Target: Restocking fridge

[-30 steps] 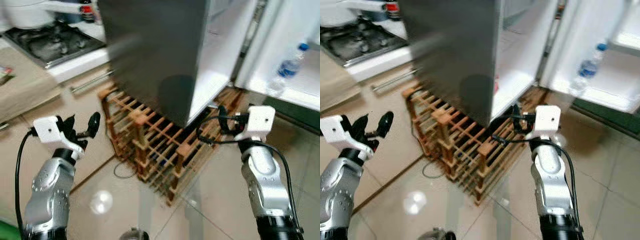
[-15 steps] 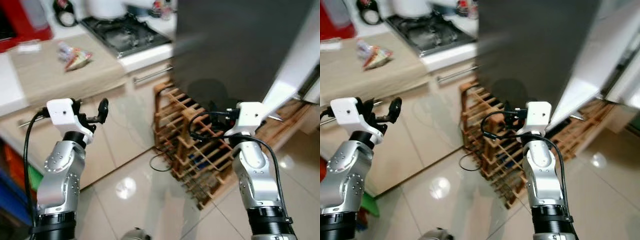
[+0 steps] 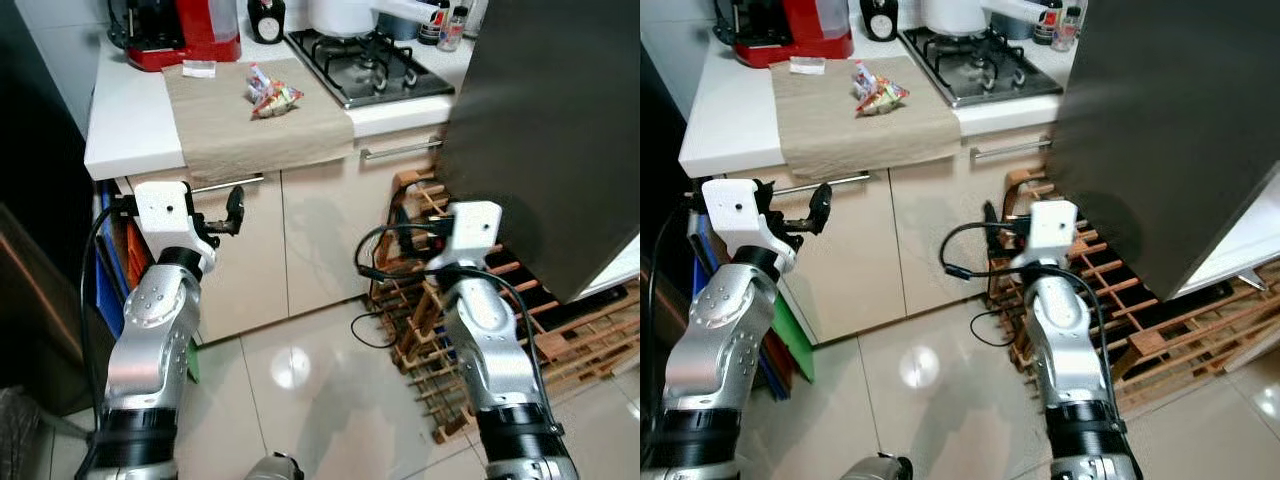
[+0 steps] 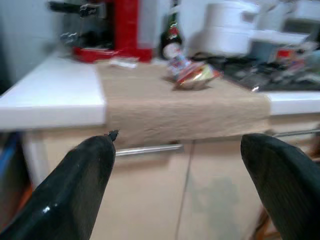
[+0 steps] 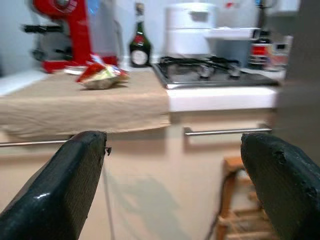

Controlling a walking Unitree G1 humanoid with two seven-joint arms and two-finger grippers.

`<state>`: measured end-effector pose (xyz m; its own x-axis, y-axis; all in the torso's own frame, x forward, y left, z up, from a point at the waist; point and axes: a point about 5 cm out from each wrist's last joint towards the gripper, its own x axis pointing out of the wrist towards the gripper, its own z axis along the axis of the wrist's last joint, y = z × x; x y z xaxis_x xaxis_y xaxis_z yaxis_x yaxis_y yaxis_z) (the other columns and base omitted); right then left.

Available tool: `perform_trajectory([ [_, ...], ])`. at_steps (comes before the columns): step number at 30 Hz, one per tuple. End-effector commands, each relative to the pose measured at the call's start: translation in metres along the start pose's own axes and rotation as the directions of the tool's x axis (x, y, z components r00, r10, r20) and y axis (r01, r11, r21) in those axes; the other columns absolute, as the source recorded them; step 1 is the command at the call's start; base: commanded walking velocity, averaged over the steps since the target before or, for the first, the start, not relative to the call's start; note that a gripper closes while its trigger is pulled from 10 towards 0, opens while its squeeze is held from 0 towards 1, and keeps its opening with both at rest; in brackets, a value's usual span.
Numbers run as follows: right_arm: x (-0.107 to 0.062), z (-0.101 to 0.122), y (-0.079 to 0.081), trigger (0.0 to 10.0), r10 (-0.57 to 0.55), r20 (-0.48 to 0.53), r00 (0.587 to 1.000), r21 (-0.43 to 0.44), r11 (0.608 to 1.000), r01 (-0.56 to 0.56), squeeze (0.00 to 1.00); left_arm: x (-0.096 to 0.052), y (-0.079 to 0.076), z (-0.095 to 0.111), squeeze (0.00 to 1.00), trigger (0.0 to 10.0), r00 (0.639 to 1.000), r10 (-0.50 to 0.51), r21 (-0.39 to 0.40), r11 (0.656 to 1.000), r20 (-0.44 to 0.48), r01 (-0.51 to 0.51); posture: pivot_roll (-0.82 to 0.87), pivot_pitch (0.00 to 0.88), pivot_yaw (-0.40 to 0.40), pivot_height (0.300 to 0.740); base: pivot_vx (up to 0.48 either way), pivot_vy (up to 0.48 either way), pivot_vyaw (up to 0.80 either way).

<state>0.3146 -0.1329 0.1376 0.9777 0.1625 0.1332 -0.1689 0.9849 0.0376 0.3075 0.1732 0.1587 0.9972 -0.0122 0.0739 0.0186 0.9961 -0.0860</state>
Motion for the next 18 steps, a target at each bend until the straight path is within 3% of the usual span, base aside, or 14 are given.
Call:
perform_trajectory([
  [1,-0.003,0.0,-0.007,10.0,-0.011,0.004,1.0,-0.011,1.0,0.011,0.0,0.003,-0.002,-0.001,0.0,10.0,1.0,0.01,-0.024,1.0,-0.004,-0.01,0.01,0.0,0.014,0.74,0.0,-0.431,0.64],
  [4,-0.004,-0.001,-0.008,10.0,-0.014,-0.004,1.0,-0.034,0.999,0.014,0.0,0.004,-0.006,0.002,0.0,10.0,1.0,-0.003,-0.077,0.997,0.024,0.005,-0.01,0.0,0.024,0.74,0.0,-0.431,0.63],
  [10,-0.005,-0.003,-0.007,10.0,-0.017,-0.013,1.0,-0.04,0.999,0.016,0.0,0.006,-0.01,0.002,0.0,10.0,1.0,-0.016,-0.09,0.996,0.025,0.019,-0.03,0.0,0.046,0.74,0.099,-0.371,0.63],
  [13,-0.009,-0.007,-0.018,10.0,-0.08,-0.043,0.996,-0.057,0.995,0.078,0.0,0.009,-0.015,0.01,0.0,10.0,0.994,-0.079,-0.109,0.99,0.076,0.087,-0.03,0.0,0.061,0.74,0.0,0.0,0.0],
  [18,-0.013,-0.004,-0.028,10.0,-0.122,-0.023,0.992,-0.053,0.991,0.121,0.0,0.017,-0.021,0.018,0.0,10.0,0.986,-0.13,-0.117,0.983,0.101,0.142,-0.04,0.0,0.072,0.74,0.48,0.0,0.0],
])
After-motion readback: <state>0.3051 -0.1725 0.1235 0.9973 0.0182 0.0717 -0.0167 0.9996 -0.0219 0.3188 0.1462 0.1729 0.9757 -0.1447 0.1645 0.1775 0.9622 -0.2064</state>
